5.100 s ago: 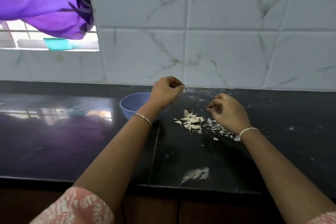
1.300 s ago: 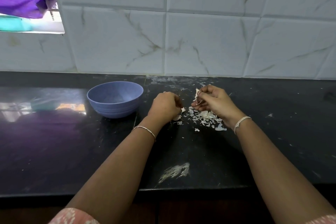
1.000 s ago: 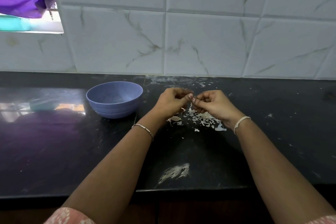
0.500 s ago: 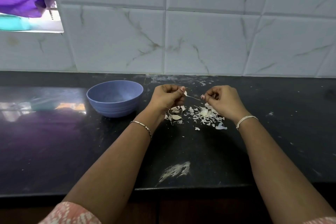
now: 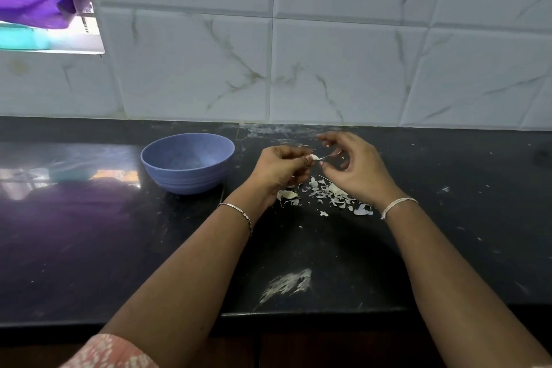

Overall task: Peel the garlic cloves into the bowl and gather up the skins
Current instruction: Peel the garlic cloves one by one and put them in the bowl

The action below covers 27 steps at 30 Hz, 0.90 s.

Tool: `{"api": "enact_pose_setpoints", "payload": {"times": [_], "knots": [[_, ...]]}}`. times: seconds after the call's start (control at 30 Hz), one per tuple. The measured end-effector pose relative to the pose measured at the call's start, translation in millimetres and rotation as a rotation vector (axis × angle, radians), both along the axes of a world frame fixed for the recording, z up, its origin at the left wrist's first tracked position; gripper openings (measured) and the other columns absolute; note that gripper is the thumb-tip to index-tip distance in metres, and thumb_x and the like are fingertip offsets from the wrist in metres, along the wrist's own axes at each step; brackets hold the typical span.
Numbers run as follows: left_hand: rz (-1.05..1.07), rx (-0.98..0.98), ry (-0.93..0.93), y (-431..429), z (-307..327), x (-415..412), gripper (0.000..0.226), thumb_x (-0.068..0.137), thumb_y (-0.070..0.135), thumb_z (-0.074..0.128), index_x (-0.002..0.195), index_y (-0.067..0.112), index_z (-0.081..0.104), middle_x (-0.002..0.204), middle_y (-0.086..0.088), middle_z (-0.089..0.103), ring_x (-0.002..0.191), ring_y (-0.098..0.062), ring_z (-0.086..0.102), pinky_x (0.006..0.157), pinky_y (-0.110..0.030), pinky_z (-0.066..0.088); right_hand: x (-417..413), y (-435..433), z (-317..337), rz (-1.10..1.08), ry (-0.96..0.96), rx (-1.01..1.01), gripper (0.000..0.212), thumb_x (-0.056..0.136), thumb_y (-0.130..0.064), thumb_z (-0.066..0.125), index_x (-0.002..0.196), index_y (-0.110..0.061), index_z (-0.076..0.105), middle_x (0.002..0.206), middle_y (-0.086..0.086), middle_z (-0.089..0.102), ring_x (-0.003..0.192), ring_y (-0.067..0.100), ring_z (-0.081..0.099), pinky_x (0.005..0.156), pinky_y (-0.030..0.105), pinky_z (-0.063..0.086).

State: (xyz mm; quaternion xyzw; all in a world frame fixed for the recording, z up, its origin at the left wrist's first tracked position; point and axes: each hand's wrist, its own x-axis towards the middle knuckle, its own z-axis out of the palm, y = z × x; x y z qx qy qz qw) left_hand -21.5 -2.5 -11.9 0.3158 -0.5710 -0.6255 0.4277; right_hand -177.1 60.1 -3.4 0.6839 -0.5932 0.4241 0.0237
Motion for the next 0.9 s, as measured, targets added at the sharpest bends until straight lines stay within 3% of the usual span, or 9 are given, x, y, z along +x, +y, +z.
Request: {"api": "enact_pose_setpoints", "payload": {"times": [0.2,0.47,0.77,0.9], "knots": [[-0.018,0.016,-0.004,4.7,2.1,0.7,0.005,0.085,0.002,0.071,0.089,0.005,0.07,0.075,-0.006,0.073,0.063,-0.014,0.066,0.057,-0.02,0.055,2.6,-2.2,0.9,-0.156,0.162,-0.014,0.009,0.085,-0.018,0.068,0.09,-0.025,0.072,0.085,-0.01,0.067,0.077,0.005,0.057,0.075,0.026,0.048],[-0.051,0.051,0.018,8.5,5.0,0.9,0.004,0.087,-0.001,0.067,0.088,0.003,0.068,0.075,-0.01,0.073,0.062,-0.014,0.069,0.062,-0.021,0.059,3.7,-5.1,-0.4,-0.172,0.226,0.004,0.012,0.093,-0.013,0.058,0.096,-0.018,0.068,0.086,-0.011,0.055,0.085,0.007,0.045,0.075,0.024,0.033],[-0.069,0.109,0.061,3.5,10.7,6.5,0.004,0.088,0.0,0.066,0.091,-0.002,0.068,0.071,-0.009,0.072,0.059,-0.012,0.068,0.056,-0.019,0.056,-7.1,0.6,3.8,-0.218,0.183,0.01,0.014,0.093,-0.011,0.06,0.092,-0.02,0.07,0.084,-0.01,0.062,0.081,0.009,0.054,0.072,0.027,0.04],[-0.099,0.105,0.031,3.0,8.5,7.3,0.007,0.092,0.002,0.062,0.093,0.006,0.068,0.078,-0.007,0.071,0.061,-0.011,0.066,0.058,-0.023,0.058,-17.2,4.7,4.4,-0.181,0.161,0.112,0.025,0.094,-0.007,0.058,0.107,-0.021,0.075,0.101,-0.006,0.068,0.091,0.009,0.058,0.083,0.027,0.046]]}}
